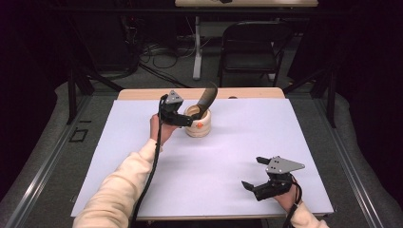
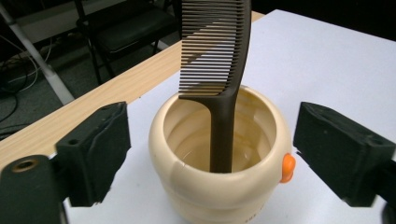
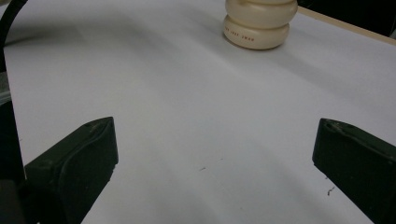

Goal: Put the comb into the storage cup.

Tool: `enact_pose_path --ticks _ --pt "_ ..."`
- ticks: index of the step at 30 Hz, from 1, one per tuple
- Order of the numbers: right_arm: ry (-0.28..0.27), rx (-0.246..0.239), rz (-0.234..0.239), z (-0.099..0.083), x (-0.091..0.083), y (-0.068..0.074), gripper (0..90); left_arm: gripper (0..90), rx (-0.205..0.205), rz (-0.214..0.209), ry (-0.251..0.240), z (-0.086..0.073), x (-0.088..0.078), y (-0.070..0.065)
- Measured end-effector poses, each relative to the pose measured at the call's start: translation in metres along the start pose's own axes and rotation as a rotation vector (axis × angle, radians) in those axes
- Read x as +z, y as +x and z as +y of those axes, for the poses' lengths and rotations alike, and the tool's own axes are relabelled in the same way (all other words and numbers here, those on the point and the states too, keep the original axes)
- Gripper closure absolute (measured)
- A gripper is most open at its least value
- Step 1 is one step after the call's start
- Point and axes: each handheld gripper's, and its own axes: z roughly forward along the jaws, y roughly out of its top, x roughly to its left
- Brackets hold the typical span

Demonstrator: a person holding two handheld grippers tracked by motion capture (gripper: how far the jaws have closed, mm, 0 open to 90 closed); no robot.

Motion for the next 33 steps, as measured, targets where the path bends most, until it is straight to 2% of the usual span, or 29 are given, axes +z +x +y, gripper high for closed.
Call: enact_pose_path --ticks 5,10,17,33 --pt "0.001 0.001 0.001 0.0 0.0 0.0 0.0 5.9 0.024 -0.006 0.043 0.0 -0.006 -0.002" --pt "-0.001 0.001 0.001 0.0 0.0 0.0 0.0 2.6 0.033 -0.003 0.062 -0.003 -0.014 -0.005" --pt "0.001 0.001 0.001 0.0 0.0 0.0 0.0 0.7 0.05 0.005 0.066 -0.008 -0.028 -0.009" --pt "0.0 0.002 0.0 0.0 0.0 0.0 0.0 0.4 0.053 0.013 0.067 -0.028 -0.055 -0.012"
